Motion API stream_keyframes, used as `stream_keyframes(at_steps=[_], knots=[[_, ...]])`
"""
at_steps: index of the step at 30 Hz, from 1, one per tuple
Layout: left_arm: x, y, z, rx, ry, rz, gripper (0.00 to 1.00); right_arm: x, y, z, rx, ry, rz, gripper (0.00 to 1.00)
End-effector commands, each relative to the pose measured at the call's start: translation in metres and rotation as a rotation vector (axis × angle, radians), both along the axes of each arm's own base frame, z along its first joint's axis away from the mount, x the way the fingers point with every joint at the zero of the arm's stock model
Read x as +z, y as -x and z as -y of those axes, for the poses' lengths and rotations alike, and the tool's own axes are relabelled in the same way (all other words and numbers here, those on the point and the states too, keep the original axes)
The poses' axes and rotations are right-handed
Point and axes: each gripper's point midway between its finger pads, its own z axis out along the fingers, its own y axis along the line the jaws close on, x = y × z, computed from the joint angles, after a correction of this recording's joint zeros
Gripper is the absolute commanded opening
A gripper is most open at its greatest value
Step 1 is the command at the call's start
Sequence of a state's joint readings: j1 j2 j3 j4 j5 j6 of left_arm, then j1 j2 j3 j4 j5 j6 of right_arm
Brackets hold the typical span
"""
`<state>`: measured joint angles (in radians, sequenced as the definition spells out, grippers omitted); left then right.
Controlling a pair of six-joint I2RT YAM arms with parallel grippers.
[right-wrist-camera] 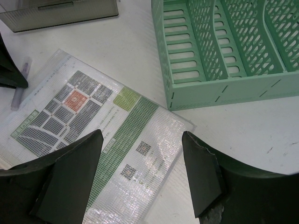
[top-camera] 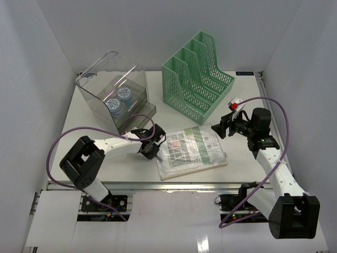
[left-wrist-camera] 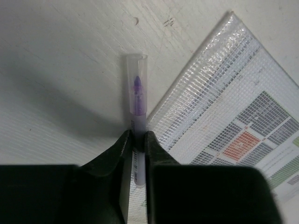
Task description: Organize the desk
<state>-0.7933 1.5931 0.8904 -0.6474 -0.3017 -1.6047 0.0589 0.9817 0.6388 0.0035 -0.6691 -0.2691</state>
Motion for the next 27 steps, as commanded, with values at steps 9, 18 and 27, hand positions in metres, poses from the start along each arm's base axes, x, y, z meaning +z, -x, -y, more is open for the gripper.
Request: stream_keyframes(at_steps=[9, 18, 27], knots=[[0.013, 0.005, -0.014, -0.273, -0.104, 0.059, 0.00, 0.010, -0.001, 0.000, 0.010, -0.011, 0.044, 0.75], [0.075, -0.028, -0.029, -0.917, -0.525, 0.190, 0.00, 0.009, -0.001, 0.000, 0.012, -0.011, 0.043, 0.75], [0.120, -0.088, -0.037, -1.351, -0.980, 0.267, 0.00, 0.008, -0.002, 0.002, 0.006, -0.007, 0.041, 0.75]])
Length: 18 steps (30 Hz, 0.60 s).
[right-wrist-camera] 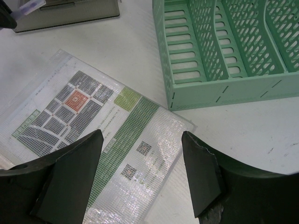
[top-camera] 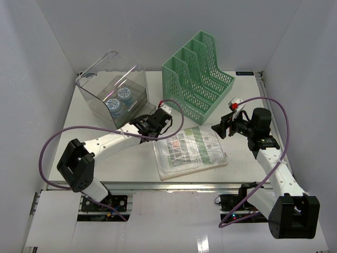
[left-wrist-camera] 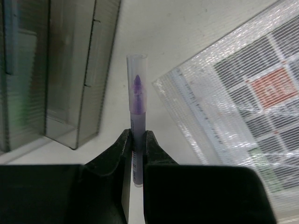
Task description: Organize the desk
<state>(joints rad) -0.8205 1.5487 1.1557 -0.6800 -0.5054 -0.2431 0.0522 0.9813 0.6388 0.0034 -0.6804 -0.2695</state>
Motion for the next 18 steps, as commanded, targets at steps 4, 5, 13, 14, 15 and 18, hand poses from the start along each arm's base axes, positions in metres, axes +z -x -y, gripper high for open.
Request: stream_keyframes(at_steps=[4, 5, 13, 14, 15, 18], knots=[[0.044, -0.061, -0.031, -0.303, -0.290, 0.190, 0.01, 0.005, -0.003, 0.001, 0.001, -0.003, 0.036, 0.74], [0.047, -0.068, -0.036, -0.296, -0.284, 0.205, 0.01, 0.005, -0.003, 0.001, 0.001, -0.003, 0.035, 0.74], [0.032, -0.102, -0.057, -0.276, -0.326, 0.192, 0.02, 0.004, -0.003, 0.002, 0.002, -0.002, 0.032, 0.74], [0.030, -0.104, -0.057, -0.277, -0.327, 0.187, 0.02, 0.004, -0.003, 0.002, -0.001, -0.001, 0.031, 0.74], [0.027, -0.106, -0.057, -0.277, -0.324, 0.183, 0.02, 0.004, -0.004, 0.003, -0.003, -0.001, 0.032, 0.74], [0.021, -0.109, -0.057, -0.273, -0.317, 0.181, 0.08, 0.004, -0.004, 0.003, -0.003, -0.001, 0.031, 0.74]])
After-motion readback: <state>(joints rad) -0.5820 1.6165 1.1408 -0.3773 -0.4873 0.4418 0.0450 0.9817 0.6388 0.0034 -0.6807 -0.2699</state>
